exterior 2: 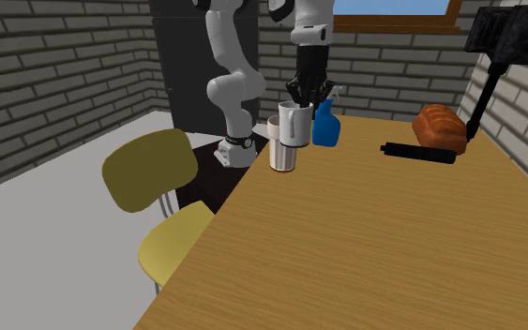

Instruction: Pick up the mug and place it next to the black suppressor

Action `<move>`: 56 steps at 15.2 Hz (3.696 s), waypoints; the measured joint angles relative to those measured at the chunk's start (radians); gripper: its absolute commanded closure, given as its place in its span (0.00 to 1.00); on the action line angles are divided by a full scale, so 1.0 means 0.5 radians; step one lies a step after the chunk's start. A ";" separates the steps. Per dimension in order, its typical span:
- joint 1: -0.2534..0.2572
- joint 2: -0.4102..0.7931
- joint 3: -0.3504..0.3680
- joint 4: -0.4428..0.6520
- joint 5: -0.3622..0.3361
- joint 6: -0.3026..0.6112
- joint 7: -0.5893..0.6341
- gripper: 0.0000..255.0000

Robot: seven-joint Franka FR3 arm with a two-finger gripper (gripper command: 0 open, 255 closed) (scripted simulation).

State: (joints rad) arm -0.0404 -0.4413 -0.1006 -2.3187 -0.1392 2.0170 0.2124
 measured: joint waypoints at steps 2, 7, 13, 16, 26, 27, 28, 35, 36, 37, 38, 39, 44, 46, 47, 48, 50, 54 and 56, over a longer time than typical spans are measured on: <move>0.037 0.008 0.075 0.011 0.020 -0.014 0.099 1.00; 0.134 0.015 0.273 0.023 0.073 -0.046 0.358 1.00; 0.239 0.101 0.494 0.118 0.124 -0.083 0.655 1.00; 0.285 0.180 0.601 0.191 0.135 -0.090 0.802 1.00; 0.433 0.545 0.949 0.573 0.081 -0.173 1.323 1.00; 0.445 0.596 0.977 0.636 0.064 -0.194 1.369 1.00; 0.463 0.640 1.010 0.682 0.047 -0.207 1.426 1.00; 0.623 1.078 1.193 1.181 -0.153 -0.372 1.802 1.00; 0.661 1.152 1.214 1.272 -0.191 -0.408 1.858 1.00; 0.693 1.221 1.228 1.353 -0.226 -0.438 1.901 1.00; 0.728 1.291 1.239 1.427 -0.262 -0.460 1.946 1.00; 0.772 1.357 1.252 1.517 -0.295 -0.503 1.993 1.00; 1.046 1.784 1.265 2.092 -0.495 -0.731 2.174 1.00; 1.101 1.862 1.259 2.179 -0.528 -0.754 2.206 1.00; 1.101 1.873 1.257 2.165 -0.533 -0.732 2.212 1.00; 1.099 1.878 1.255 2.146 -0.535 -0.709 2.219 1.00; 1.093 1.880 1.254 2.097 -0.539 -0.662 2.233 1.00; 1.075 1.874 1.253 1.982 -0.542 -0.558 2.258 1.00; 1.066 1.879 1.249 1.935 -0.547 -0.507 2.267 1.00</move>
State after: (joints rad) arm 0.4925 0.4982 0.5239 -1.3513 -0.4126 1.7633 1.3460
